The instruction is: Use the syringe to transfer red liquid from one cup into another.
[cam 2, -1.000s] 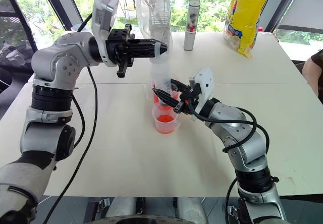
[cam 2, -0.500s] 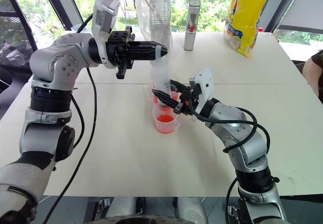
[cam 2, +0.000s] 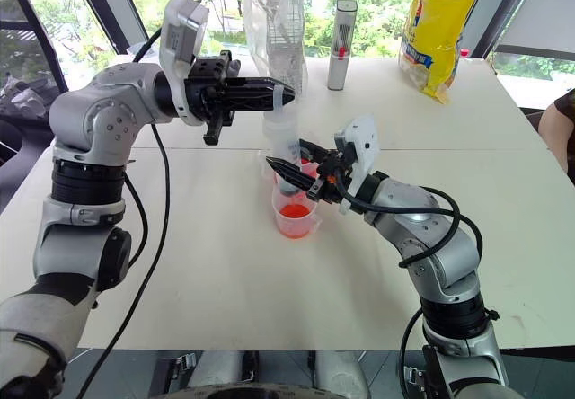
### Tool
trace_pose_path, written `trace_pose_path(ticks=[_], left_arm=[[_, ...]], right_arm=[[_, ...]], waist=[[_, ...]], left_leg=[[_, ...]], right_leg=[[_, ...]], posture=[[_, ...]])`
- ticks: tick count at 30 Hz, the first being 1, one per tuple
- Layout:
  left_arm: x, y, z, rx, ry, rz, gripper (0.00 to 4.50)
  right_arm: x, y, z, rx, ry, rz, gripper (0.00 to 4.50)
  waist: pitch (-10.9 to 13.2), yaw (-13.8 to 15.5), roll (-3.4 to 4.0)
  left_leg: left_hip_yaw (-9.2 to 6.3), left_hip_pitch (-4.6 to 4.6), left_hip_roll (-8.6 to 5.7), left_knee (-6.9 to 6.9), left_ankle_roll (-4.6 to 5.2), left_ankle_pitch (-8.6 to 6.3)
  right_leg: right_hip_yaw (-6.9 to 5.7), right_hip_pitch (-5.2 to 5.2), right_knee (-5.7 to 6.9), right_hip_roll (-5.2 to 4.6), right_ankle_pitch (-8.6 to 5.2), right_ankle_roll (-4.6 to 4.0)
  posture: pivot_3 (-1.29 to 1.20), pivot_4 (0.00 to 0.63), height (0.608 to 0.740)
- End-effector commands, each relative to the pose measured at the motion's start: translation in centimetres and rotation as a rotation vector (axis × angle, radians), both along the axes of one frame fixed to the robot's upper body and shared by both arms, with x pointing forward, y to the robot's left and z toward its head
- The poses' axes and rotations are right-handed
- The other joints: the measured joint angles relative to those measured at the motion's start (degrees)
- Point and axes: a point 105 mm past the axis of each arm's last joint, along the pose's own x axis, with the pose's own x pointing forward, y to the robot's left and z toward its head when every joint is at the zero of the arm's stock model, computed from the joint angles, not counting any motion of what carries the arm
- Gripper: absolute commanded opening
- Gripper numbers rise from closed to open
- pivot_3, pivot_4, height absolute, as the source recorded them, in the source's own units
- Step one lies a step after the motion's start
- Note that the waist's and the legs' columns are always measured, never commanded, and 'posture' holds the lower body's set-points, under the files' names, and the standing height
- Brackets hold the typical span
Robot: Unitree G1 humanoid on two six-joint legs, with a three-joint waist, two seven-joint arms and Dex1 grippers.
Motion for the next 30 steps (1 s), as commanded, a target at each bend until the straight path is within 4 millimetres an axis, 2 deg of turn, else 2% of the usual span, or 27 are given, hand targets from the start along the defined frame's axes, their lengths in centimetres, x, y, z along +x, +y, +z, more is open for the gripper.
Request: trace_pose_path(ticks=[1,7,16,19,25,26,30], left_arm=[[-1.6,-1.5,-0.9,0.041,0.011,-0.102,0.04],[-1.9,-1.7,-1.7,0.058,0.022,-0.113,0.04],[-1.8,-1.5,-1.4,0.056,0.017,-0.105,0.04],[-1.5,-1.4,-1.1,0.046,0.015,-0.09,1.06],[-1.1,-0.5,-0.5,0.038,-0.005,-0.054,3.99],[-1.0,-0.3,-0.4,0.038,-0.01,-0.046,4.35],[-0.4,1.0,0.1,0.03,-0.014,0.004,4.44]], right_arm=[[-0.8,-0.1,3.6,0.058,-0.135,0.002,1.42],[-1.0,-0.2,3.8,0.055,-0.13,0.009,1.42],[-1.1,-0.2,3.7,0.048,-0.119,0.014,1.42],[-1.1,-0.3,3.6,0.046,-0.114,0.015,1.42],[-1.3,-0.3,3.4,0.041,-0.109,0.017,1.42],[-1.3,-0.3,3.4,0.04,-0.109,0.018,1.42],[-1.3,-0.3,3.3,0.037,-0.107,0.017,1.42]], waist=[[0.0,0.0,0.0],[0.0,-0.02,0.0],[0.0,-0.02,0.0],[0.0,0.03,0.0],[0.0,-0.09,0.0],[0.0,-0.08,0.0],[0.0,0.01,0.0]], left_leg=[[0.0,0.0,0.0,0.0,0.0,0.0],[0.0,0.0,0.0,0.0,0.0,0.0],[0.0,0.0,0.0,0.0,0.0,0.0],[0.0,0.0,0.0,0.0,0.0,0.0],[-0.01,0.0,0.0,-0.01,0.0,0.0],[-0.01,0.0,0.0,-0.01,0.0,0.0],[0.0,0.0,0.0,0.0,0.0,0.0]], right_leg=[[0.0,0.0,0.0,0.0,0.0,0.0],[0.0,0.0,0.0,0.0,0.0,0.0],[0.0,0.0,0.0,0.0,0.0,0.0],[0.0,0.0,0.0,0.0,0.0,0.0],[0.0,0.0,0.0,0.01,0.0,0.0],[0.0,0.0,0.0,0.0,0.0,0.0],[0.0,0.0,0.0,0.0,0.0,0.0]], posture=[[0.0,0.15,0.74],[0.0,0.15,0.74],[0.0,0.15,0.74],[0.0,0.15,0.74],[0.0,0.15,0.74],[0.0,0.15,0.74],[0.0,0.15,0.74]])
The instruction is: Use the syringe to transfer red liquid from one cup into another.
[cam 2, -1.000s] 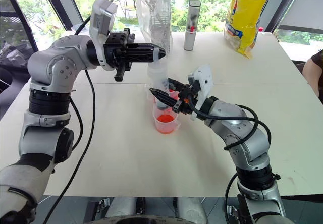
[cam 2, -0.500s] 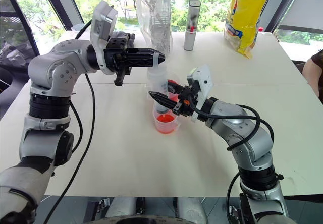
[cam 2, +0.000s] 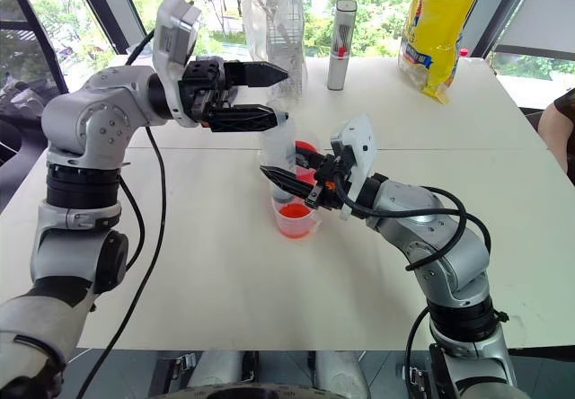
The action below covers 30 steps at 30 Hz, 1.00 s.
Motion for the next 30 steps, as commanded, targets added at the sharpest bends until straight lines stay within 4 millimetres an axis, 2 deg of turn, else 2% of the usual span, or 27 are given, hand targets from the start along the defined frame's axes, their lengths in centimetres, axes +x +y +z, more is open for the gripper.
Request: trace_pose_path(ticks=[1,4,7,14,22,24,27,30], left_arm=[[-0.5,0.2,-0.1,0.029,-0.004,-0.029,4.44],[-0.3,1.0,-0.1,0.035,-0.005,-0.004,4.44],[-0.3,2.9,-0.2,0.054,0.001,0.045,4.44],[-0.3,5.6,0.1,0.051,0.02,0.137,4.44],[-0.6,6.1,-0.3,0.045,0.032,0.166,4.44],[-0.5,6.0,-0.3,0.037,0.03,0.173,4.44],[-0.5,6.0,-0.6,0.03,0.029,0.177,4.44],[-0.5,5.8,-1.0,0.019,0.031,0.176,4.44]], right_arm=[[-0.2,-0.7,3.1,0.065,-0.118,-0.03,1.42],[-0.1,-0.8,3.1,0.066,-0.117,-0.035,1.42],[0.2,-1.0,3.1,0.059,-0.117,-0.045,1.42],[0.0,-1.0,3.3,0.063,-0.116,-0.032,1.42],[-0.1,-1.1,3.5,0.082,-0.061,-0.01,1.42],[0.1,-1.5,4.2,0.102,-0.033,-0.007,1.42],[1.3,-3.0,6.5,0.118,0.019,-0.032,1.42],[2.4,-4.3,7.9,0.07,0.094,-0.058,1.42]], waist=[[0.0,0.03,0.0],[0.0,-0.02,0.0],[0.0,-0.32,0.0],[0.0,0.03,0.01],[0.0,0.07,0.01],[0.0,0.03,0.02],[0.02,-0.15,0.05],[0.02,0.02,0.04]], left_leg=[[0.0,0.0,0.0,0.0,0.0,0.0],[0.01,0.0,0.0,0.0,0.0,0.0],[0.01,0.01,0.01,-0.02,0.0,0.0],[0.0,-0.01,0.02,0.0,0.0,0.0],[0.0,-0.01,0.02,0.0,0.0,0.0],[-0.01,-0.01,0.02,0.0,0.0,0.0],[0.02,0.0,0.02,0.0,0.0,0.0],[0.02,0.02,0.03,-0.01,0.0,0.0]], right_leg=[[0.0,0.0,0.0,0.0,0.0,0.0],[0.0,0.0,0.0,0.0,0.0,0.0],[0.01,-0.02,0.0,0.0,0.0,0.0],[0.01,-0.01,0.0,-0.03,0.0,0.0],[0.01,-0.01,0.0,-0.04,0.0,0.0],[0.01,-0.01,0.0,-0.04,0.0,0.0],[0.01,-0.02,0.04,-0.04,0.0,0.0],[0.02,-0.01,0.05,-0.06,0.0,-0.01]], posture=[[0.0,0.15,0.74],[0.0,0.15,0.74],[0.0,0.15,0.74],[0.0,0.15,0.74],[0.0,0.15,0.74],[0.0,0.15,0.74],[0.0,0.15,0.74],[0.0,0.15,0.74]])
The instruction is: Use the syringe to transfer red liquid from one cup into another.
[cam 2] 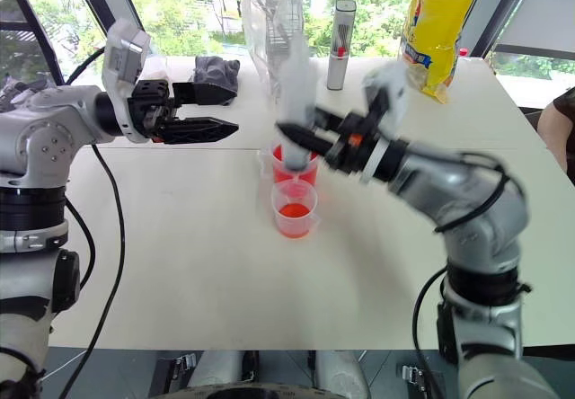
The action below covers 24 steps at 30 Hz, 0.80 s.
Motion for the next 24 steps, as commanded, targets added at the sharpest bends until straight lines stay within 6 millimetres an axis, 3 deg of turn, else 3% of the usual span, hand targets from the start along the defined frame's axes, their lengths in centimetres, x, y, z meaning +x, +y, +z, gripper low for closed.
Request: trace_pose_path(ticks=[1,6,10,15,20,24], left_arm=[[-0.5,-0.1,0.7,-0.033,-0.055,-0.001,4.44],[-0.4,-0.2,-0.1,-0.052,-0.055,0.016,4.44],[-0.6,-0.2,-0.7,-0.058,-0.054,0.03,4.44],[-1.0,0.2,-1.5,-0.052,-0.052,0.047,4.44],[-1.5,0.5,-2.1,-0.019,-0.056,0.054,4.44],[-3.1,0.8,-3.0,0.069,-0.046,-0.02,4.44]], right_arm=[[0.8,-1.7,1.6,-0.037,0.085,-0.023,1.42],[3.5,-4.2,1.6,-0.14,0.339,-0.127,1.42],[5.1,-6.0,-0.6,-0.258,0.552,-0.242,1.42],[7.0,-7.7,-4.0,-0.335,0.754,-0.364,1.42],[8.1,-9.2,-8.6,-0.427,0.88,-0.462,1.42],[8.7,-11.3,-12.6,-0.492,0.986,-0.581,1.42]], waist=[[-0.01,0.08,-0.01],[0.0,-0.02,0.0],[0.0,-0.17,0.0],[0.0,-0.08,0.0],[0.0,-0.06,0.0],[0.0,-0.32,0.0]], left_leg=[[0.0,0.0,0.0,-0.01,0.0,0.0],[0.06,-0.03,0.0,-0.04,0.01,0.0],[0.07,-0.03,0.0,-0.08,0.02,-0.01],[0.09,-0.07,0.0,-0.08,0.02,-0.01],[0.1,-0.11,-0.01,-0.09,0.03,-0.02],[0.11,-0.1,-0.01,-0.11,0.03,-0.02]], right_leg=[[0.02,0.0,-0.01,-0.01,0.0,-0.01],[0.09,-0.04,-0.08,-0.02,0.0,-0.01],[0.13,-0.08,-0.1,-0.01,0.0,-0.01],[0.16,-0.12,-0.11,-0.01,0.0,-0.01],[0.16,-0.15,-0.13,-0.01,0.0,-0.01],[0.16,-0.15,-0.12,0.0,0.0,-0.01]], posture=[[0.0,0.15,0.74],[0.0,0.15,0.74],[0.0,0.15,0.74],[0.0,0.15,0.74],[0.0,0.15,0.74],[0.0,0.15,0.74]])
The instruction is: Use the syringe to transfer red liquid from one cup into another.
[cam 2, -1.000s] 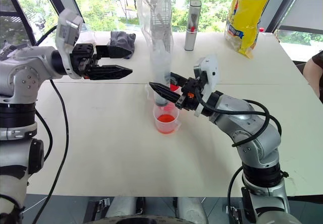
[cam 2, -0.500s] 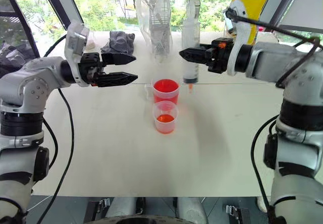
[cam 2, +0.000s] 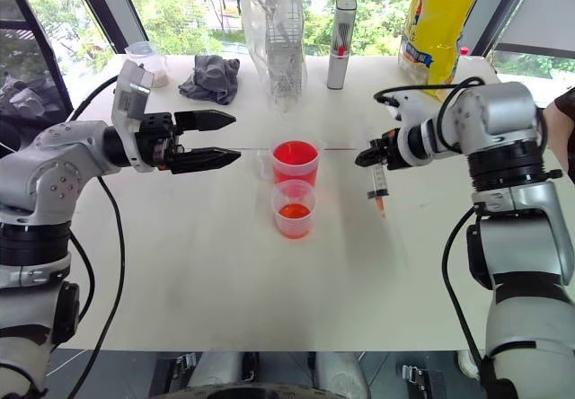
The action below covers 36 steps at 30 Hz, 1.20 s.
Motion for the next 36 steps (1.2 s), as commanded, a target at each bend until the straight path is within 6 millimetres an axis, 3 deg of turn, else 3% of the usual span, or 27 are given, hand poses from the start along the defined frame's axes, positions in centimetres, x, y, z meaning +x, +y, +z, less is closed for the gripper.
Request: trace_pose_path(ticks=[1,12,30,36], left_arm=[[-1.6,0.2,0.3,0.069,-0.04,-0.073,4.44],[-1.4,1.4,-1.6,0.274,-0.061,-0.091,4.44],[-0.9,1.3,-1.2,0.274,-0.077,-0.087,4.44],[-1.0,1.3,-1.2,0.274,-0.077,-0.083,4.5]], right_arm=[[0.7,-1.6,-1.2,-0.059,0.008,-0.065,1.42],[0.9,-1.5,-2.4,-0.064,0.062,-0.09,1.42],[-0.3,-1.8,-4.6,-0.157,0.208,-0.116,1.42],[-0.7,-1.7,-4.8,-0.162,0.219,-0.107,4.22]], waist=[[0.01,0.0,0.01],[0.01,-0.01,0.03],[0.0,0.19,0.02],[-0.02,0.26,-0.02]], left_leg=[[0.0,0.0,0.01,0.0,0.0,0.0],[0.01,0.04,0.0,0.01,0.0,0.0],[0.0,0.03,-0.01,-0.01,0.01,-0.01],[0.0,0.03,-0.01,0.02,0.01,-0.01]], right_leg=[[0.0,-0.01,0.0,0.02,0.0,0.0],[-0.01,0.02,0.0,0.03,0.0,0.0],[-0.02,0.02,-0.01,0.02,0.0,0.0],[-0.04,0.05,-0.01,0.02,0.0,0.0]], posture=[[0.0,0.15,0.74],[0.0,0.15,0.74],[0.0,0.15,0.74],[0.0,0.15,0.74]])
